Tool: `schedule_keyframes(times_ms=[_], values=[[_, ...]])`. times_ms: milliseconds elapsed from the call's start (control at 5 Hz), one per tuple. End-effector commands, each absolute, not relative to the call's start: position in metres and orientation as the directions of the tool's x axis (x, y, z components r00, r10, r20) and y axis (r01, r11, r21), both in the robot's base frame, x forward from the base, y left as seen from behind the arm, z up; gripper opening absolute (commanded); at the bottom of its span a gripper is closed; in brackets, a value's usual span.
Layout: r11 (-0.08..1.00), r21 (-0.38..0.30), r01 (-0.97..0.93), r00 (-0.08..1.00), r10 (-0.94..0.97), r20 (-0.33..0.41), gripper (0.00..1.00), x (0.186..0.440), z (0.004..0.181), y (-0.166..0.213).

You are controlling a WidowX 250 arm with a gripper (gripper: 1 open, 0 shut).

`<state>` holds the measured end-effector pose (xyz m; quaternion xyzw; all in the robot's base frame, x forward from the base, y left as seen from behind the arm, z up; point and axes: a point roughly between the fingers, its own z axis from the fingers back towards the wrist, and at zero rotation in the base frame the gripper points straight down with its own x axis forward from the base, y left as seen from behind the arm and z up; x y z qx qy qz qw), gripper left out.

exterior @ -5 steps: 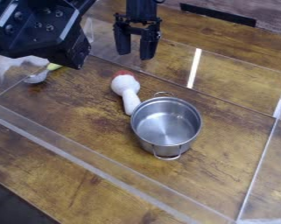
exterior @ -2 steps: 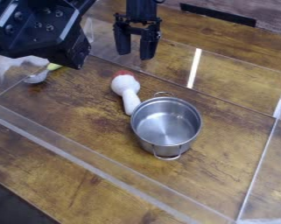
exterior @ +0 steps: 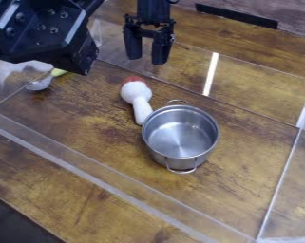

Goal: Move the green spoon to the left

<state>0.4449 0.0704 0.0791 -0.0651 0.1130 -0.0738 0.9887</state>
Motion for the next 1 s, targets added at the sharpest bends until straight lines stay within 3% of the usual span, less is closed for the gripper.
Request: schedule_keyframes(times_ms=[0, 200, 600, 800], values=[[0.954, -0.297, 0.043, 0.967, -0.115, -0.229, 1.0, 0.417, 0.104, 0.117], [0.953, -0.3, 0.04, 0.97, -0.11, -0.218, 1.0, 0.414, 0.106, 0.122], [0.952, -0.304, 0.035, 0.968, -0.108, -0.227, 1.0, 0.415, 0.095, 0.121], [0.952, -0.305, 0.032, 0.967, -0.107, -0.23, 0.0, 0.416, 0.09, 0.122]])
